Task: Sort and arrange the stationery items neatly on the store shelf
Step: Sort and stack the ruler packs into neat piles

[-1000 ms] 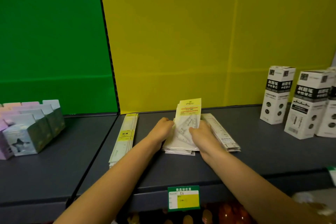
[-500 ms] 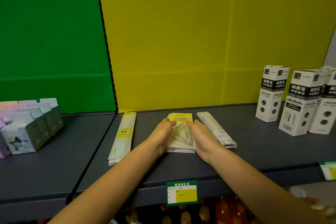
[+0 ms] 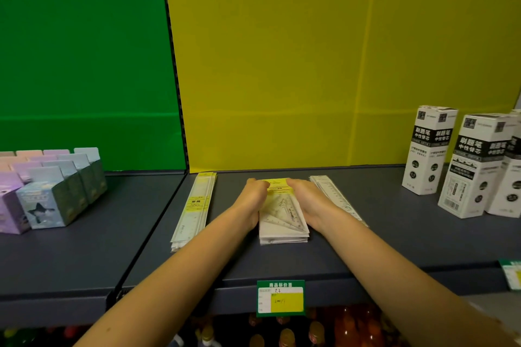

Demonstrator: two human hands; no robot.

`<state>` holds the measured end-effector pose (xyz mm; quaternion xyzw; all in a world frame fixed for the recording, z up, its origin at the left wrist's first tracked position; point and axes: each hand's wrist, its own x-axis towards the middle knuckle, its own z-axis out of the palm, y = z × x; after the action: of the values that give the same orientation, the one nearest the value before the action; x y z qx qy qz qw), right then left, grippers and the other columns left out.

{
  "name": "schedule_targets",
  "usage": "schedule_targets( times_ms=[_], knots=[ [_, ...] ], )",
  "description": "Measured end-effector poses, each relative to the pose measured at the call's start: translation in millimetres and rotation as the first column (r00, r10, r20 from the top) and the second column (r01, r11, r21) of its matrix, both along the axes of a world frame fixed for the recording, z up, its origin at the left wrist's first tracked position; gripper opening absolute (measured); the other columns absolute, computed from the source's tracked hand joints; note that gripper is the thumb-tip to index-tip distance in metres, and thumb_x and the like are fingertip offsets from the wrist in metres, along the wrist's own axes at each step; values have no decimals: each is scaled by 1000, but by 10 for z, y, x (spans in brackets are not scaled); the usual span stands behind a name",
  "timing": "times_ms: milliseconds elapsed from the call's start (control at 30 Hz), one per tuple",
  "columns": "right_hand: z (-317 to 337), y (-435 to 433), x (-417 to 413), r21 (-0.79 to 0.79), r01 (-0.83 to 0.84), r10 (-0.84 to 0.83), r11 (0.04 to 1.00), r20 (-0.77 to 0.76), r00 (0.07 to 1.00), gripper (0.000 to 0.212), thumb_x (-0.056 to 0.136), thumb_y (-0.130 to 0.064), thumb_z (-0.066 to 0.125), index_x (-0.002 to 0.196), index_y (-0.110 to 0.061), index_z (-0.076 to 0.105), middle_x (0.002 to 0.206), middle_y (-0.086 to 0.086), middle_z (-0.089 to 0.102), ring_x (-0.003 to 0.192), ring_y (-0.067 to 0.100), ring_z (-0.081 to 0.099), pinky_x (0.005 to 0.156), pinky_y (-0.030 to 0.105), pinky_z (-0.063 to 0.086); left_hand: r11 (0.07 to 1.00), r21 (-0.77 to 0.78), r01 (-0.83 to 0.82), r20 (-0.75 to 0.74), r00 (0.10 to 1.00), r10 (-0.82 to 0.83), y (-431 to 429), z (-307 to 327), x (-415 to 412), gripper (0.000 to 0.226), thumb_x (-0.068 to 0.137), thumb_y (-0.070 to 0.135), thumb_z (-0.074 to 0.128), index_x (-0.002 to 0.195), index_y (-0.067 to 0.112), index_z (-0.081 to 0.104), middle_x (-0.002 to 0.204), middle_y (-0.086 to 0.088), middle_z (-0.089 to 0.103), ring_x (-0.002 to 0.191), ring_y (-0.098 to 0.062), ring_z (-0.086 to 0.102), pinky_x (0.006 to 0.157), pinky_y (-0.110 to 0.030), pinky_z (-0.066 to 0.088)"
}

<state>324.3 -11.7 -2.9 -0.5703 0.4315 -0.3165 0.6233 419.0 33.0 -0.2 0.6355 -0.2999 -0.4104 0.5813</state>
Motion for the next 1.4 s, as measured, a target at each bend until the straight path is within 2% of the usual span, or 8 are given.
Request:
schedule_targets(
  times_ms=[133, 400, 600, 700, 800, 900, 1067, 1400],
  knots=[
    [-48, -70, 8, 20, -11, 10, 1000, 19, 1000, 50, 93, -34, 38, 136, -9, 40, 140, 13, 47, 129, 30, 44, 110, 48, 33, 999, -33, 2, 12, 1000, -1, 16, -13, -8, 52, 97, 14, 34, 145, 8, 17, 146, -16, 34, 129, -31, 40, 91, -35, 40],
    [-68, 227, -261, 89, -67, 49, 994, 189, 981, 32, 100, -24, 30, 113, -10, 55, 94, 6, 66, 84, 19, 64, 79, 35, 51, 991, -125, 37, -129, 990, -53, 261, -183, -39, 26, 97, 13, 34, 119, 8, 46, 116, -16, 60, 95, -26, 61, 70, -34, 50],
    [-41, 327, -129, 54, -52, 45, 997, 137, 990, 39, 99, -26, 31, 123, -7, 55, 120, 16, 64, 111, 30, 61, 104, 47, 42, 992, -124, 16, -73, 997, -25, 309, -174, -74, 38, 96, 14, 34, 133, 5, 40, 121, -18, 59, 97, -27, 58, 64, -31, 47],
    [40, 409, -112, -18, -86, 87, 996, 33, 996, 38, 99, -26, 32, 127, -8, 49, 128, 8, 58, 116, 23, 55, 107, 38, 37, 996, -88, 24, -49, 998, -29, 326, -123, -48, 38, 96, 14, 33, 133, 7, 39, 127, -14, 55, 112, -29, 55, 85, -36, 48],
    [188, 473, -98, -160, -106, 93, 981, -86, 992, 49, 100, -26, 33, 143, -7, 24, 145, 2, 36, 138, 20, 30, 110, 32, 25, 998, -57, 22, 77, 997, -18, 372, -41, 32, 48, 95, 17, 39, 141, 10, 28, 142, -7, 40, 131, -27, 39, 107, -37, 32],
    [291, 424, 22, -286, -109, 78, 952, -118, 990, 56, 99, -28, 34, 148, -13, 11, 158, 2, 12, 145, 21, 14, 114, 36, 19, 991, -112, -77, 240, 965, 102, 482, 61, 304, 44, 93, 13, 42, 137, 9, 37, 140, -8, 42, 130, -24, 38, 102, -30, 30],
    [274, 483, 590, -246, -188, 170, 951, -94, 981, 49, 96, -19, 40, 142, -6, 28, 144, 6, 36, 140, 24, 27, 116, 39, 23, 965, -115, -236, 361, 895, 262, 687, 108, 951, 39, 93, 6, 40, 132, 5, 42, 139, -12, 44, 121, -25, 43, 88, -29, 31],
    [142, 645, 1239, -31, -124, 120, 992, -95, 988, 39, 95, -8, 35, 133, -2, 39, 136, 16, 46, 127, 29, 43, 110, 40, 35, 973, 172, -156, 489, 871, 53, 695, -32, 1041, 42, 97, 20, 30, 133, 0, 33, 140, -18, 40, 110, -22, 43, 82, -27, 27]
  ],
)
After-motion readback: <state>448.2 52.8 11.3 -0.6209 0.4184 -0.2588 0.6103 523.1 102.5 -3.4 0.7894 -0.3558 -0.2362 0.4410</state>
